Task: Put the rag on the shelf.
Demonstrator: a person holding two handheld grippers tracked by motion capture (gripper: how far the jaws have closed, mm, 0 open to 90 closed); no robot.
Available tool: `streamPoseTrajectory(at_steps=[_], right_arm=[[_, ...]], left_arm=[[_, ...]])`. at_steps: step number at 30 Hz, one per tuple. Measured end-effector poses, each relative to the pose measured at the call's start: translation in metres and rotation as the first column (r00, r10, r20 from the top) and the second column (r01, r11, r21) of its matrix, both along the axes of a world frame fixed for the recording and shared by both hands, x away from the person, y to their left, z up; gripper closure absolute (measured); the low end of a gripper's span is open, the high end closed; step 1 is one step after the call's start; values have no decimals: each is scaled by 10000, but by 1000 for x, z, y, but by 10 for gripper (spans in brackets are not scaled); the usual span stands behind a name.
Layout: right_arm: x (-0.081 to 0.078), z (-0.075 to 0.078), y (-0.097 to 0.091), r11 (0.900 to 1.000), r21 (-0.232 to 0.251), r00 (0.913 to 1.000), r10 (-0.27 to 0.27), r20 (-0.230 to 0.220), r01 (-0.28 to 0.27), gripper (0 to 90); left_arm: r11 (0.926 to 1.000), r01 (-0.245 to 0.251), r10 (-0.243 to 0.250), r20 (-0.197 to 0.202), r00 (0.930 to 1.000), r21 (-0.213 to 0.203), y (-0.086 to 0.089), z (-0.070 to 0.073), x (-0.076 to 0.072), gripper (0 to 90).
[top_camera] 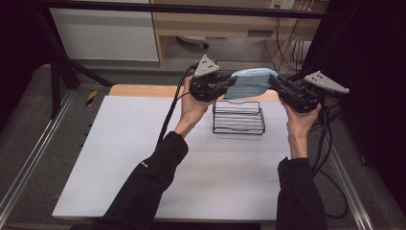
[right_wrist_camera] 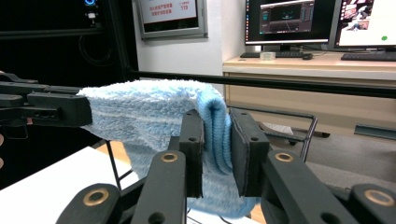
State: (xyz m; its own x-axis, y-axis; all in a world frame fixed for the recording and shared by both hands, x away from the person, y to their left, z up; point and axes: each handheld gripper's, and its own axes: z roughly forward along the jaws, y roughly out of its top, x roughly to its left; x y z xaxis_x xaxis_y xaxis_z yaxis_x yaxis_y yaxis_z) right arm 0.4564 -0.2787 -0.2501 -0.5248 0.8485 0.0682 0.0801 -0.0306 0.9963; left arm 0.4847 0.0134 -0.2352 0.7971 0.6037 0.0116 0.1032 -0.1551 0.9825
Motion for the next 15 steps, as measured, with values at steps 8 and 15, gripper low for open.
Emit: streamPoseTrajectory(at_steps=[8,15], right_arm=[[-6,-1,-1,9998,-110,9994,176,-308,-179,714],[-14,3,-2,9989,16,9980,461,-437,-461,583]], left_arm=[[10000,-22,24,-215,9998,81,0,-5,-4,779],[9999,-22,25,-321,9995,102,1,-10,-5,783]])
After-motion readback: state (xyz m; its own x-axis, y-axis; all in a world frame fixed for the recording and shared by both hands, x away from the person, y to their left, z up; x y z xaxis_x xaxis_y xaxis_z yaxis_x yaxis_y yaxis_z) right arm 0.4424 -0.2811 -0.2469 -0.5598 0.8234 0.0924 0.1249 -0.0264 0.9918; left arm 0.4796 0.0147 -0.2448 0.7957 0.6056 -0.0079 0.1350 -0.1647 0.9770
